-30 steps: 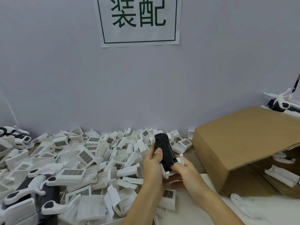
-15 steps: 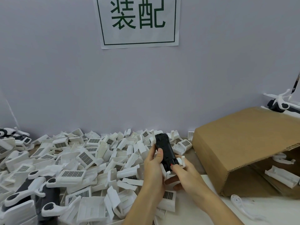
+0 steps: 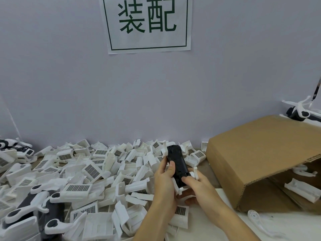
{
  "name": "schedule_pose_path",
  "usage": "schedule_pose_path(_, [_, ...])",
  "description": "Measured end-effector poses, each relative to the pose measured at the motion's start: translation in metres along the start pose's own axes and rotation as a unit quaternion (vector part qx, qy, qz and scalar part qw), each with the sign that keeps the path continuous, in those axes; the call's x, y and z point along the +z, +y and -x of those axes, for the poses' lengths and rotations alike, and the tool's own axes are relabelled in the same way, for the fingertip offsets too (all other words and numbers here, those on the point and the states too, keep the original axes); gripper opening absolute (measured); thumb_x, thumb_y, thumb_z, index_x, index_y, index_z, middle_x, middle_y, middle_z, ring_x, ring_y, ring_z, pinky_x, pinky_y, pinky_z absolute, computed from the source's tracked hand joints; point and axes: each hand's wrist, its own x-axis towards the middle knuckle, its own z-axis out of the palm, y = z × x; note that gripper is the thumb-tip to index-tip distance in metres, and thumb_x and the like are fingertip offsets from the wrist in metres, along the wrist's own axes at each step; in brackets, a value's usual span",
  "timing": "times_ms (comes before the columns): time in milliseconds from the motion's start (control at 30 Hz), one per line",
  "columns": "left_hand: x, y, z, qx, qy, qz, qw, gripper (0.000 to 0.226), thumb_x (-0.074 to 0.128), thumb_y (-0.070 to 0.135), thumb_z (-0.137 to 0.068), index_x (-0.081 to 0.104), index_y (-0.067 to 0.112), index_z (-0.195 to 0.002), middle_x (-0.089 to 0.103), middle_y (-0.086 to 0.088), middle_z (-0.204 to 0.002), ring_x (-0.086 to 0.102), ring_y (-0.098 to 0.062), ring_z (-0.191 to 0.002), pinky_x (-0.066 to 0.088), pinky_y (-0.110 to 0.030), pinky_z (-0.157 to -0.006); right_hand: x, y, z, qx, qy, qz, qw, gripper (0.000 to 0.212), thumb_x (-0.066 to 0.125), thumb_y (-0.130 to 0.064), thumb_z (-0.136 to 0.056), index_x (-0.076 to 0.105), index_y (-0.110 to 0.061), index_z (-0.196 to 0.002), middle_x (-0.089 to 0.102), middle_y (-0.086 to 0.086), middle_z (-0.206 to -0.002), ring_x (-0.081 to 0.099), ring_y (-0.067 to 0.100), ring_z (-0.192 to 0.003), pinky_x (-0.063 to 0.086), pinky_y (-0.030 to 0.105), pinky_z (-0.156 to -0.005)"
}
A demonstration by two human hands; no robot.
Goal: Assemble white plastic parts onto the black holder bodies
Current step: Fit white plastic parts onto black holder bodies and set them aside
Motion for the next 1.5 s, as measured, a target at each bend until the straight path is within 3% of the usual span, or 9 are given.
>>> schedule_pose_path(167, [0.0003, -0.0015, -0.0016, 0.003, 0.003, -0.005, 1.000, 0.034, 0.047, 0.014, -0.106, 0.059, 0.020, -0.137, 0.070, -0.022, -0.120, 0.066, -0.045, -0.111, 0.054, -0.057, -0.095, -0.0012, -0.0007, 0.0004, 0.004, -0.013, 0.006, 1.000, 0.024, 0.051, -0.016, -0.096, 0.068, -0.033, -0.092, 0.072, 0.003, -0.074, 0.068, 0.020, -0.066, 0.049, 0.030, -0.059])
schedule_pose_path(300, [-0.0009, -0.0034, -0.0038, 0.006, 0.003, -0.013, 1.000, 0.034, 0.047, 0.014, -0.106, 0.060, 0.021, -0.137, 0.071, -0.021, -0.119, 0.067, -0.043, -0.111, 0.057, -0.052, -0.089, -0.0018, -0.0004, 0.0005, 0.001, -0.015, 0.009, 1.000, 0.019, 0.050, -0.013, -0.096, 0.064, -0.024, -0.101, 0.071, 0.003, -0.072, 0.067, 0.020, -0.065, 0.049, 0.029, -0.057])
schedule_pose_path(467, [-0.0004, -0.0042, -0.0036, 0.004, 0.010, -0.008, 1.000, 0.032, 0.048, 0.015, -0.106, 0.063, 0.021, -0.134, 0.071, -0.020, -0.119, 0.066, -0.045, -0.112, 0.052, -0.061, -0.098, -0.0012, -0.0005, 0.0020, -0.007, -0.024, -0.001, 1.000, 0.018, 0.050, -0.011, -0.096, 0.063, -0.020, -0.104, 0.071, 0.004, -0.072, 0.068, 0.021, -0.065, 0.052, 0.027, -0.054])
schedule_pose_path(700, [0.0006, -0.0032, -0.0034, 0.000, 0.005, 0.001, 1.000, 0.033, 0.048, 0.015, -0.106, 0.061, 0.020, -0.136, 0.070, -0.023, -0.121, 0.064, -0.049, -0.114, 0.049, -0.065, -0.099, -0.0027, 0.0014, 0.0017, -0.009, -0.030, -0.010, 0.999, 0.016, 0.052, -0.012, -0.096, 0.064, -0.020, -0.105, 0.072, 0.009, -0.075, 0.068, 0.024, -0.068, 0.054, 0.031, -0.058])
schedule_pose_path(833, [0.0006, -0.0019, -0.0027, -0.002, 0.005, 0.007, 1.000, 0.034, 0.048, 0.015, -0.106, 0.060, 0.019, -0.137, 0.069, -0.022, -0.122, 0.064, -0.049, -0.114, 0.049, -0.065, -0.100, -0.0027, 0.0015, 0.0017, -0.011, -0.034, -0.012, 0.999, 0.024, 0.055, -0.023, -0.078, 0.064, -0.022, -0.100, 0.071, 0.009, -0.077, 0.068, 0.026, -0.069, 0.052, 0.033, -0.059])
schedule_pose_path(1033, [0.0011, -0.0021, -0.0022, 0.005, 0.004, 0.008, 1.000, 0.034, 0.047, 0.014, -0.106, 0.060, 0.019, -0.137, 0.070, -0.021, -0.120, 0.065, -0.048, -0.112, 0.051, -0.063, -0.098, -0.0039, 0.0054, -0.0004, -0.014, -0.030, 0.003, 0.999, 0.021, 0.049, -0.010, -0.094, 0.064, -0.020, -0.103, 0.070, 0.008, -0.075, 0.068, 0.026, -0.069, 0.051, 0.031, -0.058])
schedule_pose_path(1133, [0.0009, -0.0034, -0.0032, 0.003, 0.007, 0.009, 1.000, 0.033, 0.048, 0.014, -0.106, 0.061, 0.019, -0.135, 0.072, -0.020, -0.118, 0.066, -0.047, -0.111, 0.051, -0.064, -0.097, -0.0032, 0.0043, -0.0006, -0.006, -0.023, 0.006, 1.000, 0.020, 0.053, -0.019, -0.086, 0.064, -0.021, -0.103, 0.069, 0.007, -0.073, 0.067, 0.023, -0.066, 0.049, 0.030, -0.057])
schedule_pose_path(1333, [0.0013, -0.0070, -0.0054, 0.005, 0.017, -0.002, 1.000, 0.032, 0.050, 0.015, -0.105, 0.062, 0.022, -0.134, 0.073, -0.016, -0.117, 0.068, -0.041, -0.111, 0.051, -0.061, -0.099, -0.0048, 0.0055, -0.0030, 0.005, -0.006, 0.024, 1.000, 0.023, 0.052, -0.019, -0.095, 0.068, -0.036, -0.089, 0.073, 0.010, -0.079, 0.070, 0.023, -0.070, 0.054, 0.032, -0.060])
schedule_pose_path(1500, [0.0010, -0.0062, -0.0052, 0.013, 0.010, -0.006, 1.000, 0.034, 0.050, 0.013, -0.105, 0.061, 0.019, -0.136, 0.073, -0.016, -0.117, 0.069, -0.038, -0.109, 0.052, -0.056, -0.100, -0.0054, 0.0045, -0.0022, 0.007, -0.022, -0.005, 1.000, 0.029, 0.050, -0.018, -0.096, 0.070, -0.035, -0.083, 0.070, 0.005, -0.073, 0.067, 0.022, -0.064, 0.047, 0.024, -0.048])
